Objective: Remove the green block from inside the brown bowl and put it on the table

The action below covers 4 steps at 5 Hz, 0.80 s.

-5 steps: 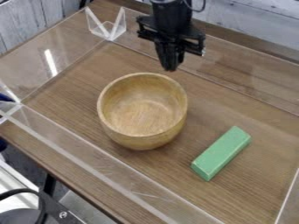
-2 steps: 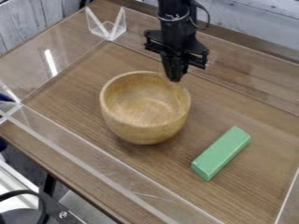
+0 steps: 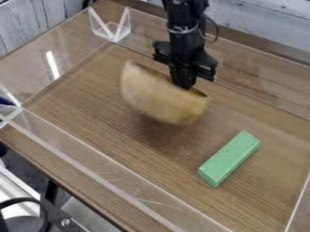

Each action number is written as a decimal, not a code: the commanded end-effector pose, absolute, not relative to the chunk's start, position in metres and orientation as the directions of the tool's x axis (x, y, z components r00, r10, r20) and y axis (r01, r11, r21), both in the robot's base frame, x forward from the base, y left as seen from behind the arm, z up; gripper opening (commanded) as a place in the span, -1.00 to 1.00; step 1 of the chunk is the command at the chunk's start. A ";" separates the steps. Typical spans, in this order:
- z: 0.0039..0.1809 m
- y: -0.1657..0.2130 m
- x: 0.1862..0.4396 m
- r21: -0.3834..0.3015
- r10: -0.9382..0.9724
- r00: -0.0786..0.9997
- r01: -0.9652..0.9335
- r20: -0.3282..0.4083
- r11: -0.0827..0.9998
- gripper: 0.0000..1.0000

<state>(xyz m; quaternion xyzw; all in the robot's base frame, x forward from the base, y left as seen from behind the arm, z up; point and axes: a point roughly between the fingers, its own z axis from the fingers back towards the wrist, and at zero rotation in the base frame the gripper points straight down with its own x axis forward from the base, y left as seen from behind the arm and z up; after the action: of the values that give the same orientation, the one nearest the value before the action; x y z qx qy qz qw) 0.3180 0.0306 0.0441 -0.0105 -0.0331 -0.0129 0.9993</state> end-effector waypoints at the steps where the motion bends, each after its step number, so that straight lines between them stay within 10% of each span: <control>1: 0.060 0.031 0.314 -0.008 -0.040 0.993 0.041 0.115 0.999 -1.00; 4: 0.053 0.035 0.307 -0.009 -0.035 0.995 0.036 0.092 0.999 -1.00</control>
<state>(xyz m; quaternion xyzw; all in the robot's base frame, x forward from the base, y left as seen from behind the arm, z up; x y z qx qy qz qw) 0.2980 0.0307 0.0320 -0.0119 -0.0095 -0.0202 0.9997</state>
